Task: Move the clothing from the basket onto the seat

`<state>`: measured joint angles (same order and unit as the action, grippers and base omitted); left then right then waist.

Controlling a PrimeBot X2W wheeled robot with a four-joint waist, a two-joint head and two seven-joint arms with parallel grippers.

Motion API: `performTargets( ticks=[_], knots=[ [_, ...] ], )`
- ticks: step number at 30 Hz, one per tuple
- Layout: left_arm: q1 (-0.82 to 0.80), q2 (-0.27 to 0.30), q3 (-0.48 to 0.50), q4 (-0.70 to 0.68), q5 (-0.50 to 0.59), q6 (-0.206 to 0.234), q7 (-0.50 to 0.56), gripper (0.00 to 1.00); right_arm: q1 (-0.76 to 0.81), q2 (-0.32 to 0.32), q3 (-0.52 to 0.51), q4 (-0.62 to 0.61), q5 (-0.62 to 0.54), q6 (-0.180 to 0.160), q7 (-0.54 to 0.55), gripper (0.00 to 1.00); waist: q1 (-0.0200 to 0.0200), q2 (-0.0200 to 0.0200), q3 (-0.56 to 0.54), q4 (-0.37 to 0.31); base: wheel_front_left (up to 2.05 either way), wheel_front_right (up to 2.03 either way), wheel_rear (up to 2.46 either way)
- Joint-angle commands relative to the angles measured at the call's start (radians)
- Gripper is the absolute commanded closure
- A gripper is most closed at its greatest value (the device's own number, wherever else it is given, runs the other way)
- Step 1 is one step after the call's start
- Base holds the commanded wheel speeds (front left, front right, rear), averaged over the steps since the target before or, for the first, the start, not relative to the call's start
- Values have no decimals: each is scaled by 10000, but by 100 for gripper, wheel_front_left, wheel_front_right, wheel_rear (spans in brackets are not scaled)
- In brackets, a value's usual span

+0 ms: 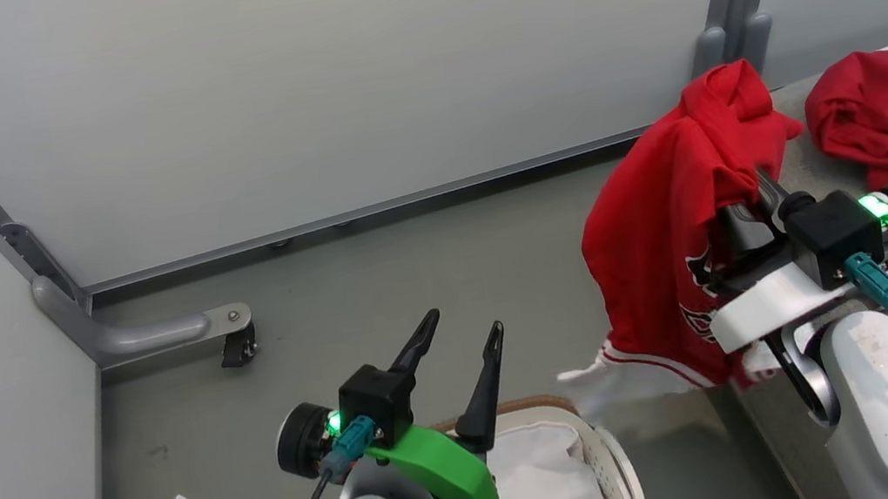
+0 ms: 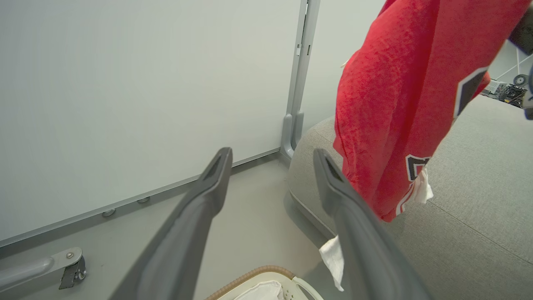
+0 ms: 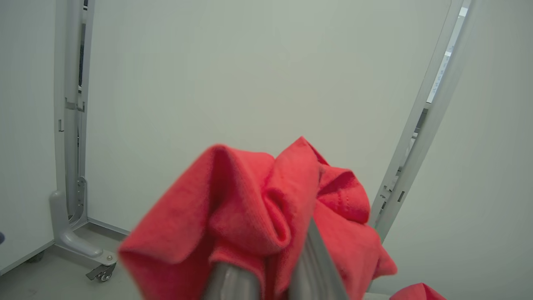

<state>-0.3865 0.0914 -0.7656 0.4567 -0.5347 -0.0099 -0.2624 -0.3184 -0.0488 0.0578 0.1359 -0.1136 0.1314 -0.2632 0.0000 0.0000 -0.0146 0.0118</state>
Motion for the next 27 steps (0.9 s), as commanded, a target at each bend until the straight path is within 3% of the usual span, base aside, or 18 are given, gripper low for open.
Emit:
performTargets(
  ticks=[1, 10, 17, 27],
  knots=[
    [309, -90, 181, 2, 223, -90, -31, 0, 105, -33, -78, -42, -57, -13, -23, 100, 0, 0, 18, -22, 0, 0, 0],
    [997, -366, 826, -92, 960, -473, -24, 0, -168, -33, -371, -107, -127, -13, -23, 100, 0, 0, 218, -526, 0, 0, 0],
    [1254, -407, 947, -531, 1296, -509, -20, 0, -236, -35, -370, -264, -122, -14, -23, 100, 0, 0, 582, -1880, 0, 0, 0],
    [968, -397, 718, -746, 1485, -440, -20, 0, 10, -30, -1172, -365, -353, -14, -23, 100, 0, 0, 1032, -3879, 0, 0, 0]
  ],
)
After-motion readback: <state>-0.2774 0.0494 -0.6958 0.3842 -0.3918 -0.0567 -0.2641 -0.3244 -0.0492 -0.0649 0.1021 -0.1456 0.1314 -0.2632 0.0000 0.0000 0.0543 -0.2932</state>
